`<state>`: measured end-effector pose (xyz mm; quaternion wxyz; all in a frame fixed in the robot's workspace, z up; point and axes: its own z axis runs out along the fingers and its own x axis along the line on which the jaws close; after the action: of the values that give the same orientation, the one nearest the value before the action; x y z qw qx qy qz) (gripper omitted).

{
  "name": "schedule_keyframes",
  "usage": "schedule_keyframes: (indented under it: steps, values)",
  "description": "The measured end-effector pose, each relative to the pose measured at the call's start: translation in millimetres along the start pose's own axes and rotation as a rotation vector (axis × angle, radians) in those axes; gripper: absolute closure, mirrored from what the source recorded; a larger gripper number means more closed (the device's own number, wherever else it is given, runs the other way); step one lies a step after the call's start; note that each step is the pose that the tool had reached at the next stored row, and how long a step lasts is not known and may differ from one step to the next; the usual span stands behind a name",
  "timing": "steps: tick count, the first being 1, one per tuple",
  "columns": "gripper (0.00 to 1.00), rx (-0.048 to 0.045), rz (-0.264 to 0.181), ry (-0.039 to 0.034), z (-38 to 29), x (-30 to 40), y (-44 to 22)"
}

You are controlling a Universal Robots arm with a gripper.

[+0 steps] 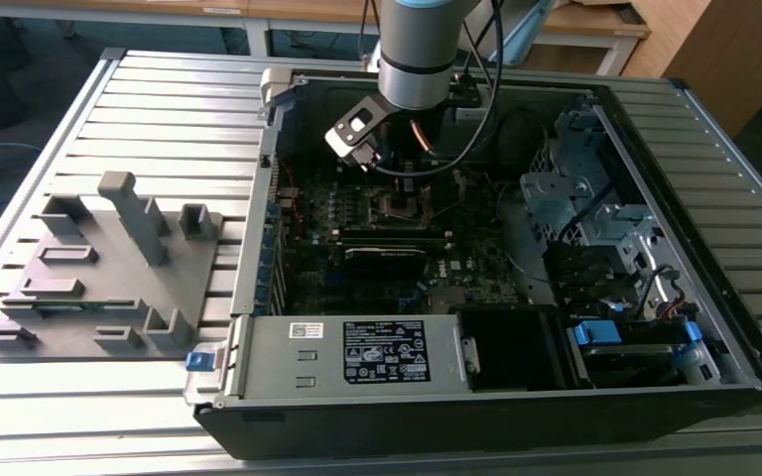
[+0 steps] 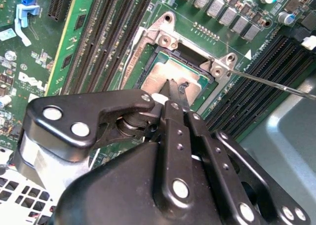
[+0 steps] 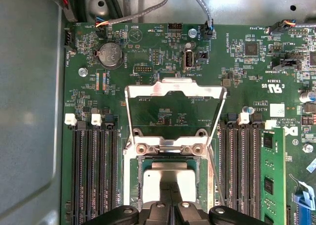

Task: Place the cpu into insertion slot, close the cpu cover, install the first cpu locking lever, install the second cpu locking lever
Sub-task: 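Place the cpu into insertion slot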

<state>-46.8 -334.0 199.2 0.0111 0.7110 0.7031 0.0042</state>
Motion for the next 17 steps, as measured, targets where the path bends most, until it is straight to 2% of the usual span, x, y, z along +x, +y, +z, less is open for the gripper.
schedule_keyframes:
  steps: [17]
  values:
    - [0.90,-0.0002,0.000,0.0005,0.8,0.1,0.0]
